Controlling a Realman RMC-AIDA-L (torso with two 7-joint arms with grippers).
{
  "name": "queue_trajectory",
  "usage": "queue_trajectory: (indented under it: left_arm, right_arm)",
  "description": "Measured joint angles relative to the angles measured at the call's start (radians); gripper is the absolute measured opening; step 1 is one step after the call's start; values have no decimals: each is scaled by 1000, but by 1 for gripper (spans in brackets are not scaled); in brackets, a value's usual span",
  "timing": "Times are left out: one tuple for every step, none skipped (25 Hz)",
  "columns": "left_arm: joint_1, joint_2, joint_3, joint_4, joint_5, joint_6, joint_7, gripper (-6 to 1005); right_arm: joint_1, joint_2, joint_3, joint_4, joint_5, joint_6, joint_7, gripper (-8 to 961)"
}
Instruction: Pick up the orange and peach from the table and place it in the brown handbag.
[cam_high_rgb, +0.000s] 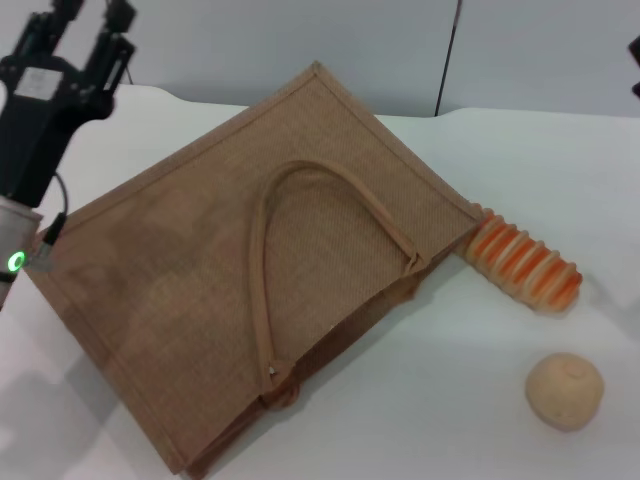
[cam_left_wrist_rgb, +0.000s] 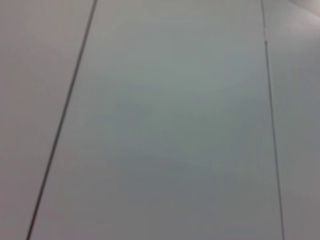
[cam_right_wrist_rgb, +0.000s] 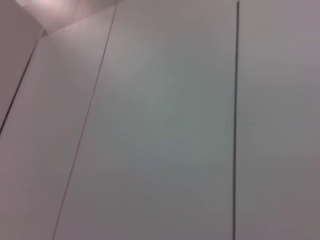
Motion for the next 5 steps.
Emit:
queue_trajectory:
  left_arm:
    - [0,0,0,0,0,0,0,625]
    - [8,0,1,0,-15,-5,-1,625]
    - [8,0,2,0,-16,-6,-1,624]
    - [7,0,3,0,-18,-7,-1,624]
    - [6,0,5,0,-18,-7,-1,624]
  right_arm:
    - [0,0,-2,4,-4,7,0,856]
    - [-4,1,-7,11,-7,18,0,856]
    - [-4,1,-7,11,-7,18,0,856]
    - [-7,1,-9,13,-7,21,0,856]
    - [-8,1,-9,13,-6,24,0,856]
